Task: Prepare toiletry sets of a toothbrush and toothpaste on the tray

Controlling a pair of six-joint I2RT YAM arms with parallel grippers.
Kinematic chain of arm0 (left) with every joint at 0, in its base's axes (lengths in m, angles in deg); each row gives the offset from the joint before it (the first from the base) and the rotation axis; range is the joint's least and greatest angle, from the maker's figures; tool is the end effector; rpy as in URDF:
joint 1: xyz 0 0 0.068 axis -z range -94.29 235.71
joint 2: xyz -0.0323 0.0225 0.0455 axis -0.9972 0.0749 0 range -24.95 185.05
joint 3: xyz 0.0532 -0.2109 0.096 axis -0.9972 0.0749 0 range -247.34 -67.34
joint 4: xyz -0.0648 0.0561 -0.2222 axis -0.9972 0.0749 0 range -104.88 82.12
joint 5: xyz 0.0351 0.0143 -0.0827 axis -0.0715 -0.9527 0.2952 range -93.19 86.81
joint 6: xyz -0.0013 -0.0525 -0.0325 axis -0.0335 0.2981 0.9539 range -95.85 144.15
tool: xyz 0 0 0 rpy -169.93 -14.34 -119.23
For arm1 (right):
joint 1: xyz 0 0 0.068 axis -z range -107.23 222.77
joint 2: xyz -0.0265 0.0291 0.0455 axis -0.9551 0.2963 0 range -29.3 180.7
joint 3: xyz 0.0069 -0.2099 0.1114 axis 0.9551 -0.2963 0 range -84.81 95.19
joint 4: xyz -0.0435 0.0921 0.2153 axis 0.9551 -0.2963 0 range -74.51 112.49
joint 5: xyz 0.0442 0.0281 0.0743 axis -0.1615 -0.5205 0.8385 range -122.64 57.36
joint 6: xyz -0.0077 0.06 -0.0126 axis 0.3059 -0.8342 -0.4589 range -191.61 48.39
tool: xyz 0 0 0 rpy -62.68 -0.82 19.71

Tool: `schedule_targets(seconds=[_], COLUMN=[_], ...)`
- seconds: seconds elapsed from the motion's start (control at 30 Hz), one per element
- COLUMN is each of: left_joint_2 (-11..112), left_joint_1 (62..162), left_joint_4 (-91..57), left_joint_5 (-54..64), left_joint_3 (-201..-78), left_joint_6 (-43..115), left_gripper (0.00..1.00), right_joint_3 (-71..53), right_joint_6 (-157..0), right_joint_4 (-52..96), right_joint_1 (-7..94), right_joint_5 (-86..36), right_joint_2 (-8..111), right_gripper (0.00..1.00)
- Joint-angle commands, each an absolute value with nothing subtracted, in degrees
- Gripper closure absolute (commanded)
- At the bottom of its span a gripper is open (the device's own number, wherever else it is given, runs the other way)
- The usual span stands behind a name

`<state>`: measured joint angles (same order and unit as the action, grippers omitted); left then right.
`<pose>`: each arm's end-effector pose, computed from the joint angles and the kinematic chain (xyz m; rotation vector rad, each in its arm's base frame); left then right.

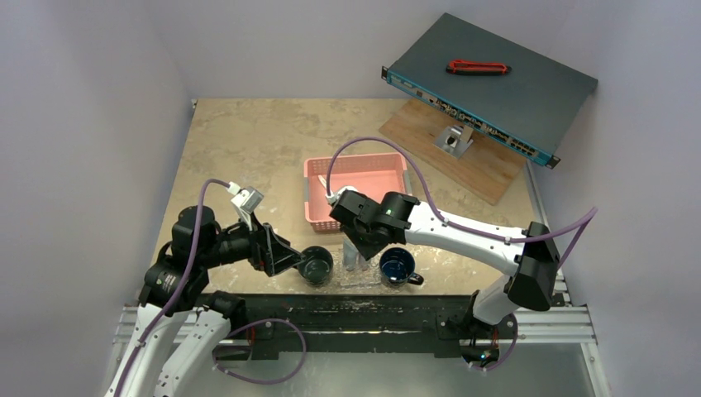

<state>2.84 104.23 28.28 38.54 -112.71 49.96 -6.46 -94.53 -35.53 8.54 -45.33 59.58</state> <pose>0.0929 -0.0640 0.2962 0.3612 2.0775 -1.2113 0.1337 0.2535 0.2487 -0.9046 2.5624 0.1357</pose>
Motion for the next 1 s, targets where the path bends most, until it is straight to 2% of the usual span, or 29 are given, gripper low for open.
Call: schedule_targets(seconds=[0.0,0.67,0.97], left_joint_2=[3.0,3.3,4.5], left_joint_1=[104.4,104.4,104.4], left_joint_4=[27.0,27.3,27.2], left_joint_5=[39.2,38.6,38.6], left_joint_3=[-112.5,-112.5,-112.5], left_joint_6=[49.2,49.0,49.0], left_gripper=[0.17,0.16,0.16], right_joint_3=[-3.8,6.0,8.0], right_joint_6=[-95.5,-95.0,-90.0], right_joint_4=[-35.6,-34.7,-27.4], right_joint_1=[8.2,9.0,14.0], right_joint_5=[-48.4,-59.3,-53.2], right_joint_2=[59.2,56.2,59.3], right_gripper=[0.70,0.59,0.54])
